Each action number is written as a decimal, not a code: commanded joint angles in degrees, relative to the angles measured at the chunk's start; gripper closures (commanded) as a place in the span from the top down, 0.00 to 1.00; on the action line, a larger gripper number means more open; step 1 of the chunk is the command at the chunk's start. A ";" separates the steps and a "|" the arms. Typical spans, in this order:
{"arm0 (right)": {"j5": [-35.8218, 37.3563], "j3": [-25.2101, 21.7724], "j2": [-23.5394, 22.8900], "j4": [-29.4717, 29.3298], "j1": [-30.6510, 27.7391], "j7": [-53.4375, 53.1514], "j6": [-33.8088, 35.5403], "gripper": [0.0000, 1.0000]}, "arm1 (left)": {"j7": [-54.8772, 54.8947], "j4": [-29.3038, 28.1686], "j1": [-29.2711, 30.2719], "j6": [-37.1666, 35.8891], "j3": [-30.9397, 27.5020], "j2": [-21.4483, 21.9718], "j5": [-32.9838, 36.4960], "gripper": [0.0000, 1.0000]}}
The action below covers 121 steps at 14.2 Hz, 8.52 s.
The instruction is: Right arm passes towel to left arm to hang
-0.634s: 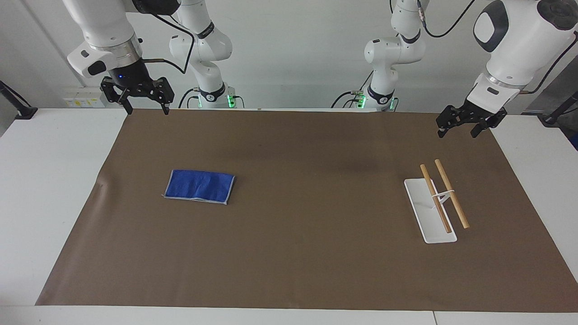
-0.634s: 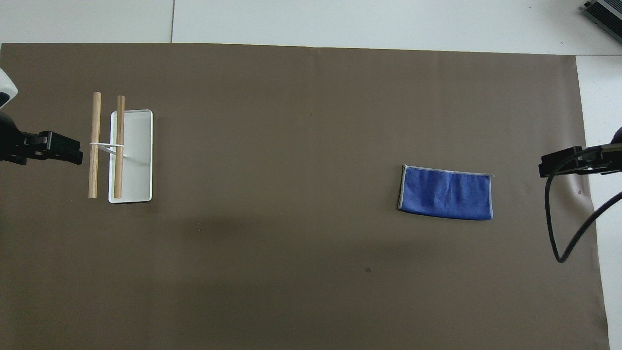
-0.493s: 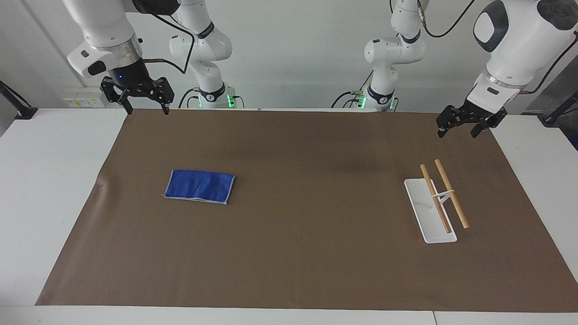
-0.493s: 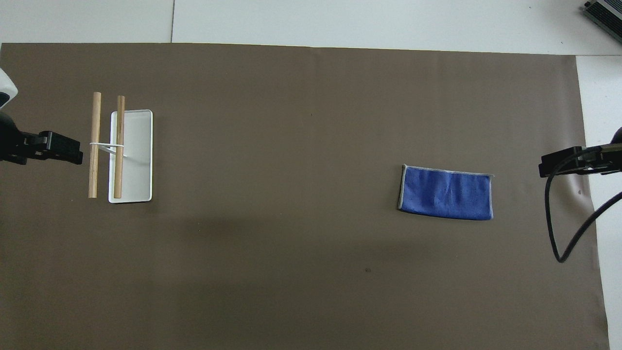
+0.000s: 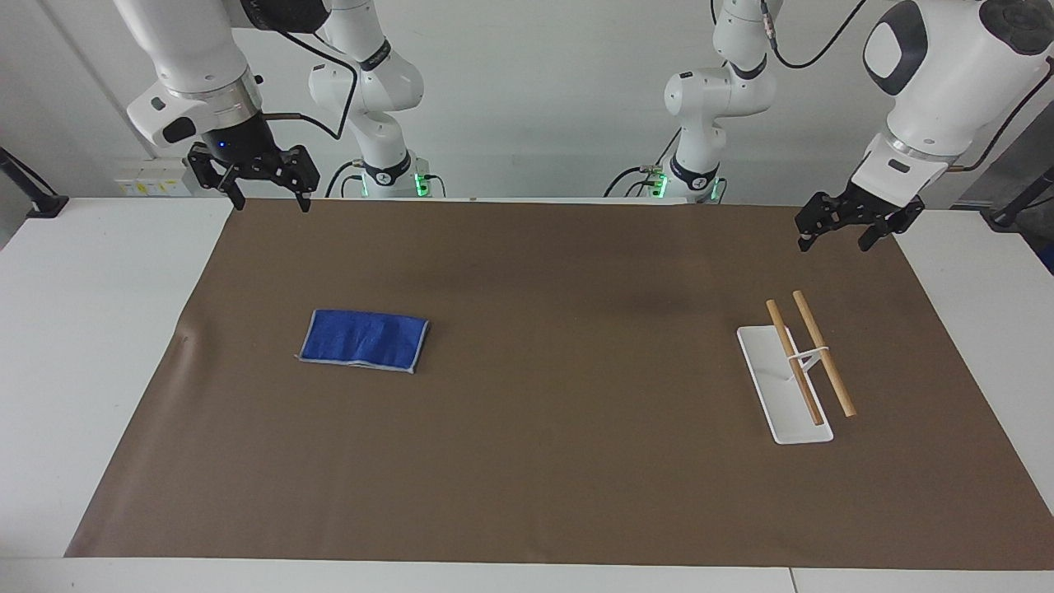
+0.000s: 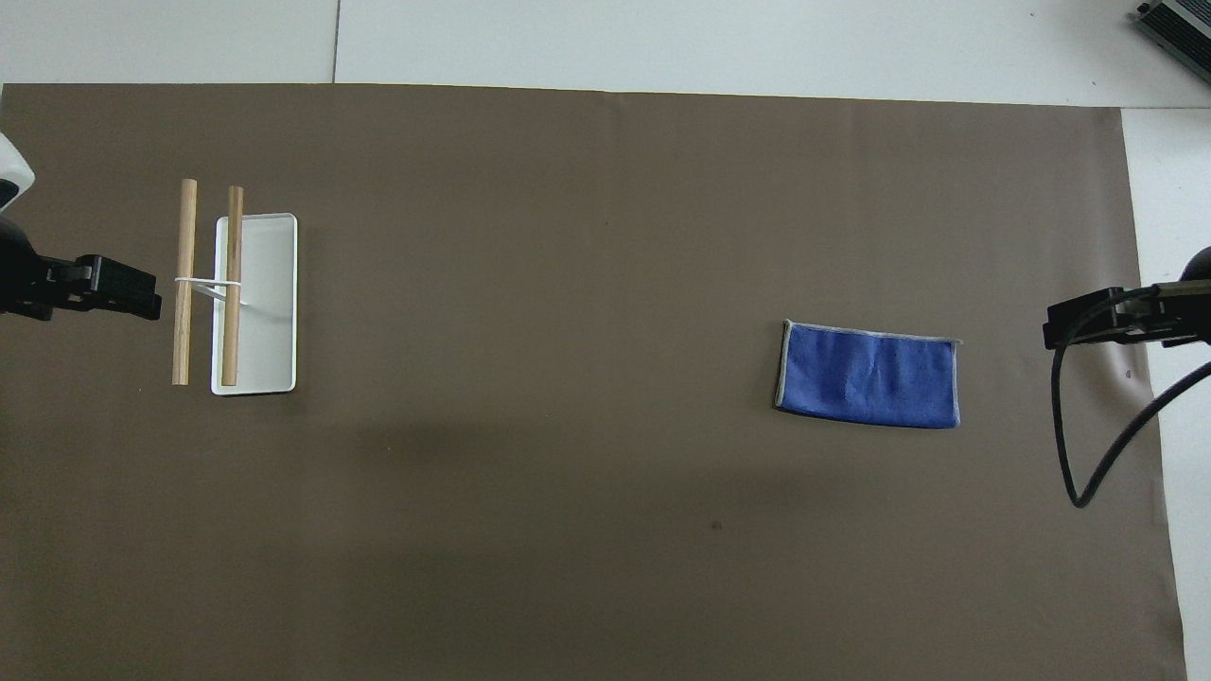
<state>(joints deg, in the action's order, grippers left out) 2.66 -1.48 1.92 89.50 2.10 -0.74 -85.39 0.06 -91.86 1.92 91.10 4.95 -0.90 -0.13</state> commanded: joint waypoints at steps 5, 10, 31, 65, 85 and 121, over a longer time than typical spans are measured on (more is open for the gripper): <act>0.41 0.25 2.56 3.32 -0.16 -1.28 -0.39 1.00 | -0.68 -1.21 -0.07 -0.40 -0.03 1.16 1.19 1.00; 0.33 0.25 2.65 3.58 -0.25 -1.02 -0.48 1.00 | -0.68 -1.21 -0.07 -0.40 -0.03 1.25 1.19 1.00; -1.24 -0.63 8.70 17.95 -1.04 2.65 -12.02 1.00 | -0.68 -1.21 -0.07 -0.40 -0.03 1.16 1.19 1.00; -3.89 -0.45 -8.07 46.47 0.54 8.12 -59.80 0.32 | -0.68 -1.21 -0.07 -0.40 -0.03 1.25 1.19 1.00; -34.01 -0.45 -5.88 19.76 -0.51 -1.18 -24.40 0.00 | -0.68 -1.21 -0.07 -0.40 -0.03 1.25 1.19 1.00; -78.16 1.22 -3.15 23.09 11.96 -37.04 -37.73 0.00 | -52.48 -15.25 -9.28 20.92 2.43 6.95 -24.98 1.00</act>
<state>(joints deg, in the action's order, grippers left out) -73.71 -0.93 -3.25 109.93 13.20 -35.23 -120.46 -40.62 -100.42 -3.16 104.06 7.75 2.41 -21.27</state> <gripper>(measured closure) 0.934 0.000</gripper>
